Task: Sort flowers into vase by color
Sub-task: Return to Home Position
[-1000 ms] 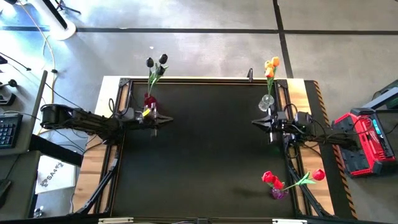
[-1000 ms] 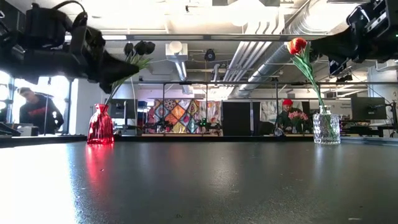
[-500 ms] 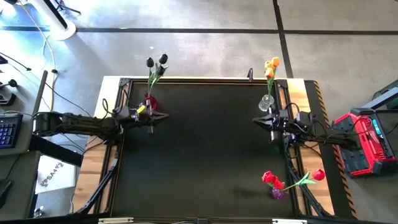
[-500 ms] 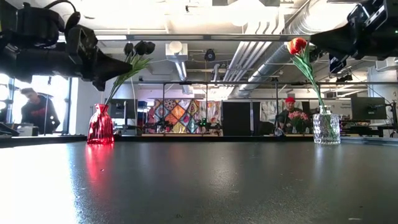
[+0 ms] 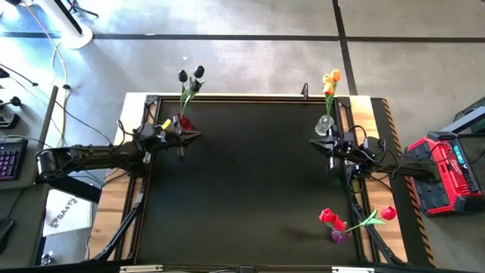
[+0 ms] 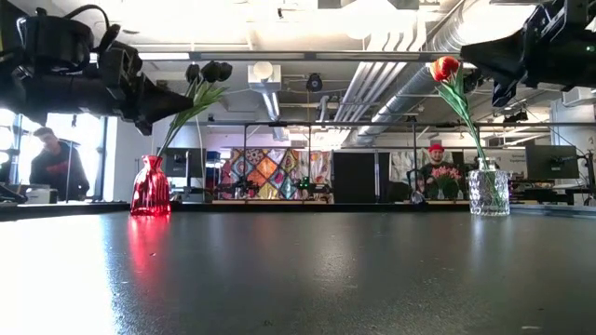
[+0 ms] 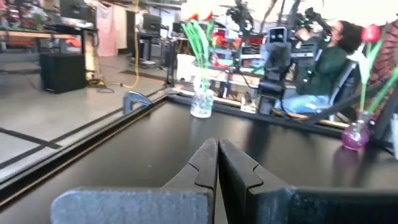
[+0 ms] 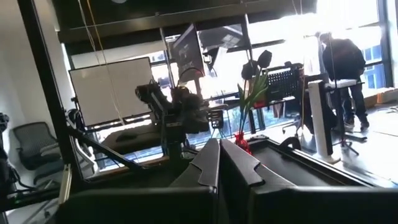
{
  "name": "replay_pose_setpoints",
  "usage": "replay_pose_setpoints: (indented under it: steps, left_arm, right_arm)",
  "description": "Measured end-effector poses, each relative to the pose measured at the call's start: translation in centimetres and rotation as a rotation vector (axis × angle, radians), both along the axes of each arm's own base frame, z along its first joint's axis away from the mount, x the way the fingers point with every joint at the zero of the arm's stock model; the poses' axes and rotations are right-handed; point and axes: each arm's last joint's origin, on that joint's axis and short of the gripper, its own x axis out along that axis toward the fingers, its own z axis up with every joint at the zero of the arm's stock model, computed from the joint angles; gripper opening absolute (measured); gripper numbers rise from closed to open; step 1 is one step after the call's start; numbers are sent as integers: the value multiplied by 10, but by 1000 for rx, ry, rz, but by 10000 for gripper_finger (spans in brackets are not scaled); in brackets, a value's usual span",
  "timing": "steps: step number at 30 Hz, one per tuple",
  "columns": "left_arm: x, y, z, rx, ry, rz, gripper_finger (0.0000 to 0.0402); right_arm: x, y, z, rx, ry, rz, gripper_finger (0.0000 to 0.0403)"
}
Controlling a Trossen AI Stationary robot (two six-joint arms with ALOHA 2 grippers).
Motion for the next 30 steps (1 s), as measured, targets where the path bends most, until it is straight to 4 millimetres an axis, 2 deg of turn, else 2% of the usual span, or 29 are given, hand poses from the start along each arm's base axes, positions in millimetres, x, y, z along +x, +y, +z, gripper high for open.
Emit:
replay_pose_setpoints:
  steps: [7, 11, 17, 22, 30]
  left_arm:
    - [-5, 5, 5, 6, -37, 3, 0]
    - [-10, 2, 12, 27, -80, -13, 0]
    - [-16, -1, 10, 8, -39, -35, 0]
    - [-22, -5, 17, 50, -93, -33, 0]
    - [-27, -8, 8, 17, 3, -32, 0]
  right_arm:
    - [-1, 2, 3, -33, -10, 52, 0]
    - [-3, 4, 10, -35, 46, 103, 0]
    - [-7, 4, 16, -47, 121, 99, 0]
    - [-5, 4, 12, -19, 126, 104, 0]
    - [-3, 4, 6, 29, 116, 113, 0]
